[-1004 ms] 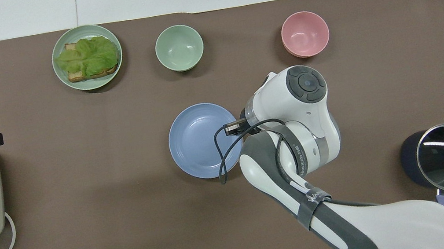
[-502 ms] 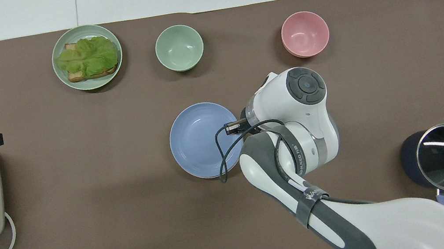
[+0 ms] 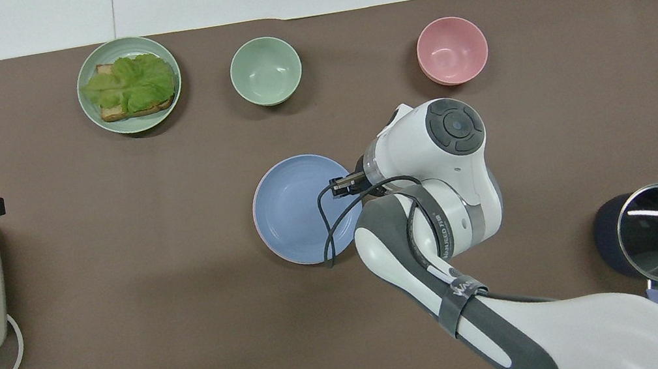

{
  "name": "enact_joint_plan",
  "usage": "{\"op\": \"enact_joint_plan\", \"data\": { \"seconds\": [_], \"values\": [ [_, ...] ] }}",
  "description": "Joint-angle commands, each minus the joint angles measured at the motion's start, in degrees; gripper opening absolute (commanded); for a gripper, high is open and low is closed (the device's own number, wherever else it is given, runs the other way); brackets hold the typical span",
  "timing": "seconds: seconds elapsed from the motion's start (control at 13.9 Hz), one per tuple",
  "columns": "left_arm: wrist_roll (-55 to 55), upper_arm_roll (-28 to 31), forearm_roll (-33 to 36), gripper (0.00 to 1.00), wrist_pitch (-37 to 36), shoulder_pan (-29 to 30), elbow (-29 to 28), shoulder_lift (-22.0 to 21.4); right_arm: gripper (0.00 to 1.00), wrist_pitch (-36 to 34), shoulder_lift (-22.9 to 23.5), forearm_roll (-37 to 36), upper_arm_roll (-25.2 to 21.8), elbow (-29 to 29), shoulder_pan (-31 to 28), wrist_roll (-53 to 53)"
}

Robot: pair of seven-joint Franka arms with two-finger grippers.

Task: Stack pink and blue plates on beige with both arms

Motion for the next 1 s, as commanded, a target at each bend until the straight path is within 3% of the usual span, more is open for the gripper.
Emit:
{"op": "enact_joint_plan", "data": {
  "seconds": [0.0,0.36,0.65,0.93],
  "values": [
    [0.19,-0.24,0.83,1.00,-0.87,0.39,0.17,-0.46,1.00,0.09,-0.58,-0.83,-0.87,1.36,-0.92,-1.72],
    [0.19,-0.24,0.92,1.00,-0.87,0.39,0.17,-0.46,1.00,-2.80,-6.99,-14.36,-0.96,2.07,-7.94,-1.01],
    [0.19,-0.24,0.83,1.00,-0.87,0.39,0.17,-0.46,1.00,-14.22,-11.91,-18.32,-1.05,4.00,-13.13,-0.84],
    [0.19,-0.24,0.83,1.00,-0.87,0.39,0.17,-0.46,1.00,-21.08,-17.27,-19.83,-1.05,4.44,-18.14,-0.84]
  ]
}}
